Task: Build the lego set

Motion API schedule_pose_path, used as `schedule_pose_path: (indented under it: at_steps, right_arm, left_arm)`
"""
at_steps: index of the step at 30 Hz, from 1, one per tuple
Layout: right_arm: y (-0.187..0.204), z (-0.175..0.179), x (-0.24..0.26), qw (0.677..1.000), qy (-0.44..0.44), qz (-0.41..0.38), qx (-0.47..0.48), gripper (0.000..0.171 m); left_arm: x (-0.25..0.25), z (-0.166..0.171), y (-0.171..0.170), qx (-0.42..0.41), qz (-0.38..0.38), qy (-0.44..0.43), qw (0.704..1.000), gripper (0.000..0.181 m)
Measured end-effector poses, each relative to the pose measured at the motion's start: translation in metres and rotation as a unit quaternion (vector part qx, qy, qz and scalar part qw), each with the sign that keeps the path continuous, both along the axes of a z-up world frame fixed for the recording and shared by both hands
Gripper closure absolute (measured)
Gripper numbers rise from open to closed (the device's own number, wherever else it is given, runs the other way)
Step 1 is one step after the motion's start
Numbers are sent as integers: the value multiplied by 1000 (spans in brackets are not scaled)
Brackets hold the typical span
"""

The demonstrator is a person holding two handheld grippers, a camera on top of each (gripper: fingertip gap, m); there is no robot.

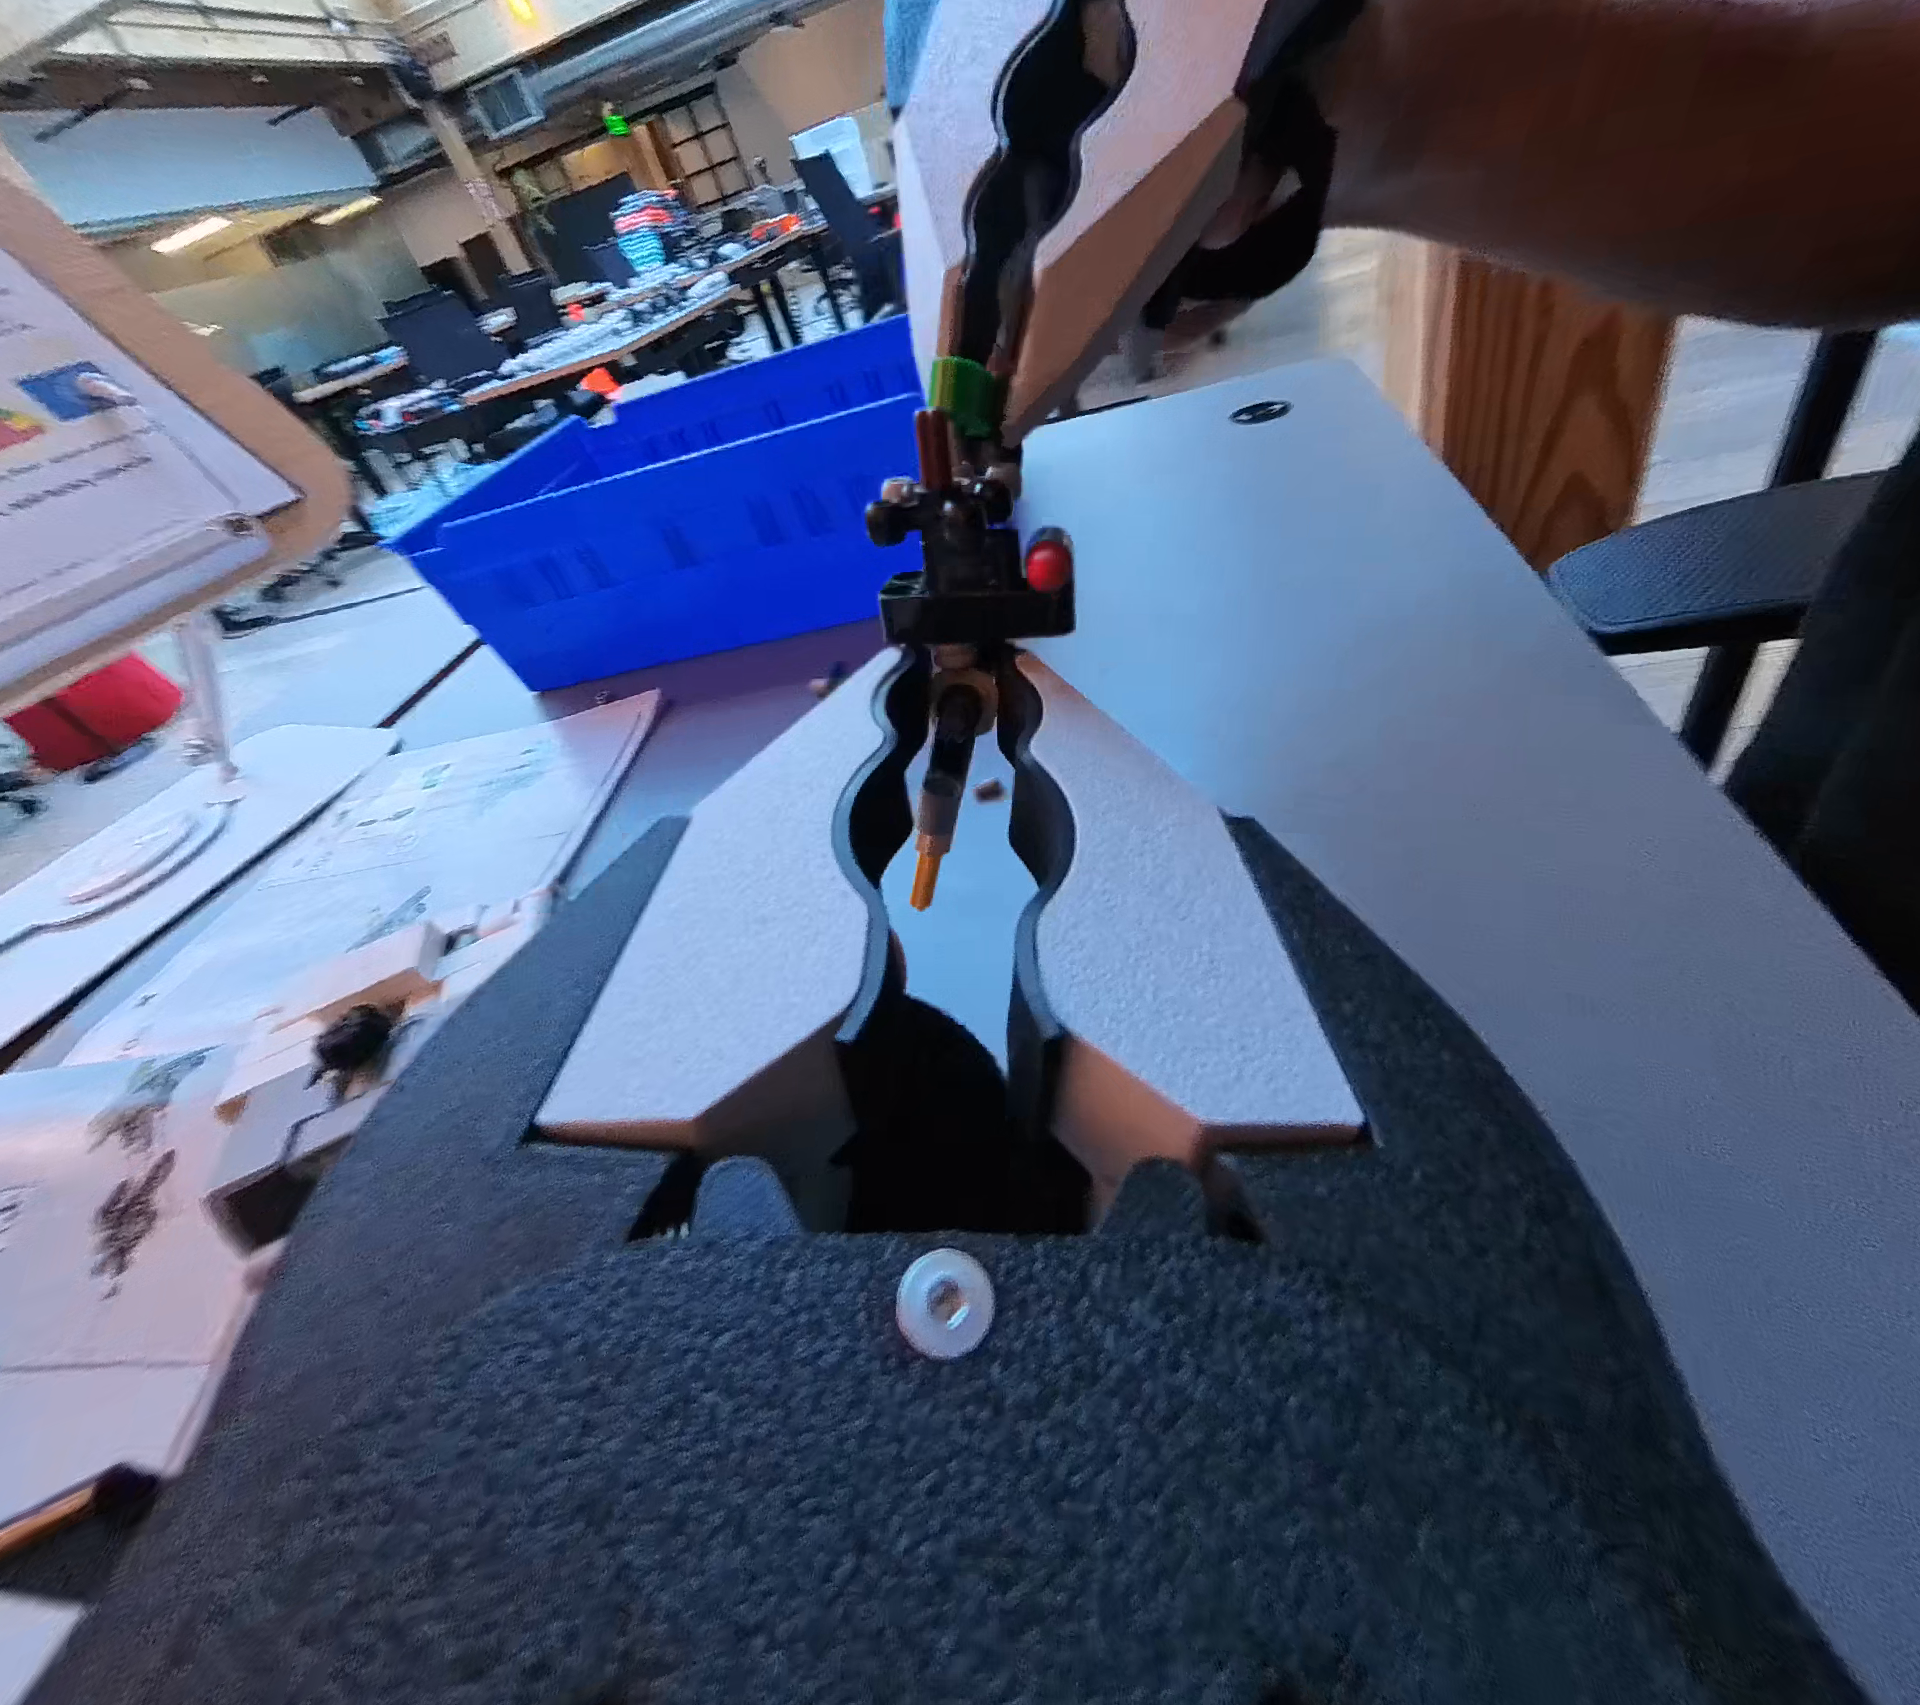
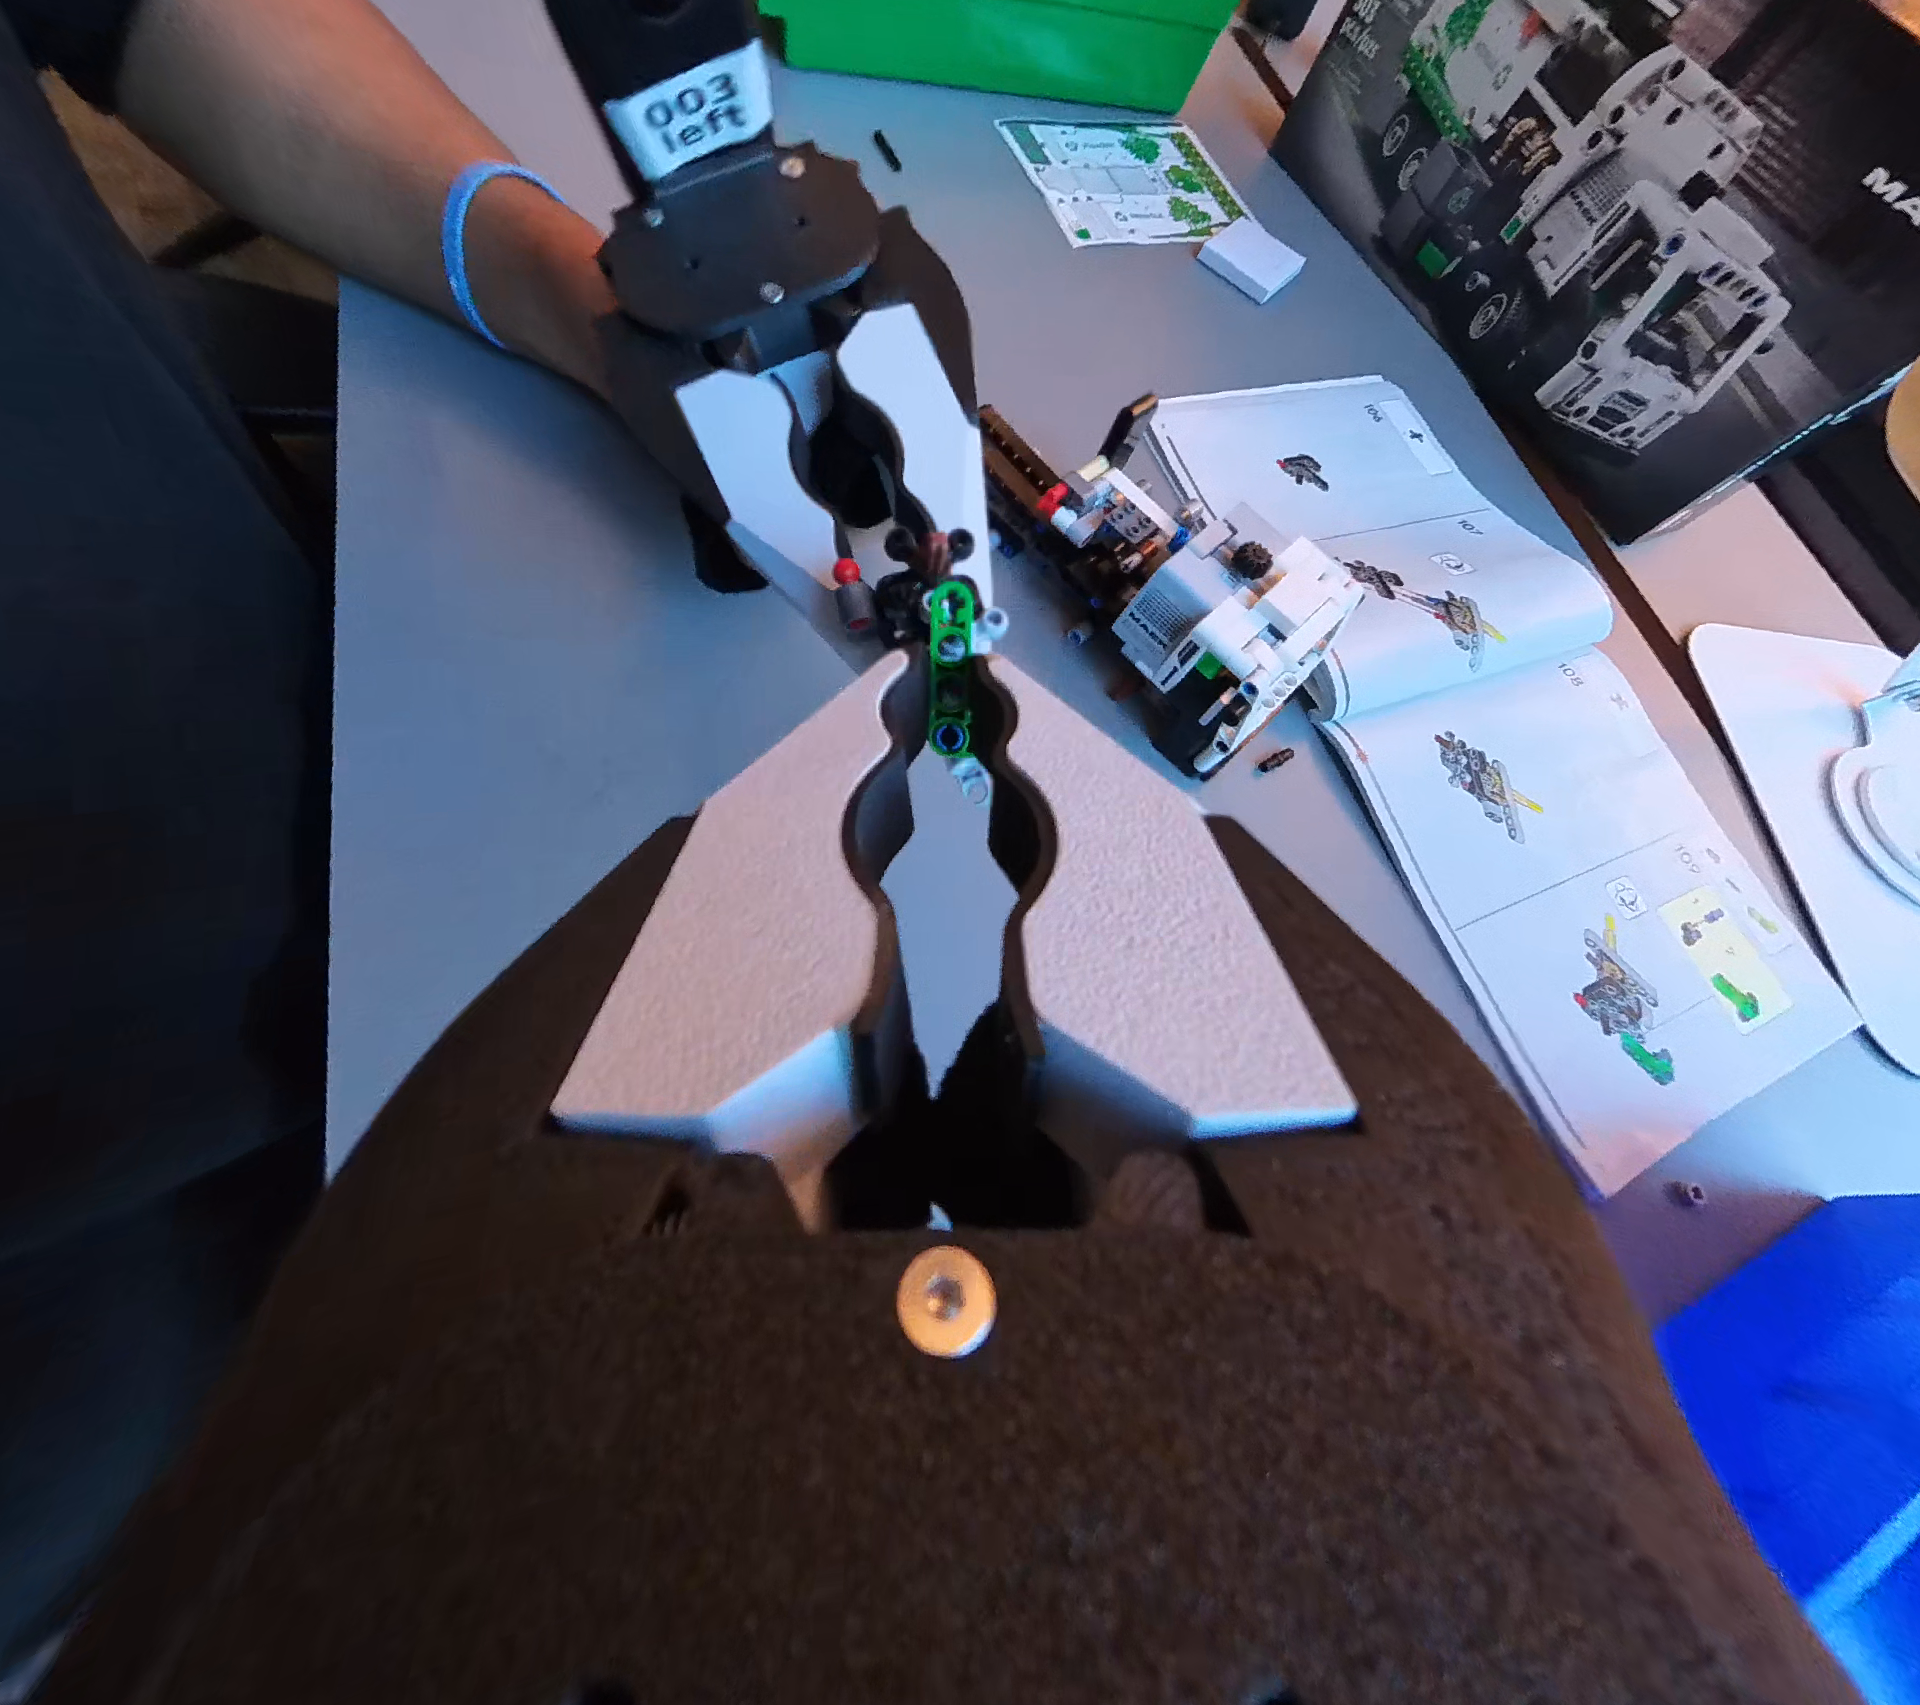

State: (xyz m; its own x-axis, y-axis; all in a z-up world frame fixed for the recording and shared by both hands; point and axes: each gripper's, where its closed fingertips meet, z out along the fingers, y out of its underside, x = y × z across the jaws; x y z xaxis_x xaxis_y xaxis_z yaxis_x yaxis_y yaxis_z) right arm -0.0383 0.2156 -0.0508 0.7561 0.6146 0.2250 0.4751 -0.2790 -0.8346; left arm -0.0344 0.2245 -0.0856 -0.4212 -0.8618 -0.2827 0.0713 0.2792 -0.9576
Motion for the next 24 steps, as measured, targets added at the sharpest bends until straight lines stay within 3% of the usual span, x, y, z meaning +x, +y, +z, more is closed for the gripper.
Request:
schedule_pose_path:
  at_steps: [3, 10, 17, 21, 24]
  right_arm:
    - [-4, -3, 2, 999, -38, 8, -30, 165]
    - [-6, -14, 8, 994, -72, 2, -83, 165]
    - [0, -20, 16, 995, -25, -39, -89, 165]
    - [1, -25, 20, 995, 8, -61, -80, 165]
    - [-1, -34, 22, 996, -18, -64, -63, 165]
  left_arm:
    - [-1, -2, -5, -18, -24, 19, 999, 171]
    - [3, -10, -1, 54, 23, 11, 998, 172]
    - [8, -11, 6, 72, 73, 9, 995, 172]
    - [12, -14, 12, 138, 123, -2, 983, 172]
    - [14, -18, 17, 224, 160, -15, 961, 172]
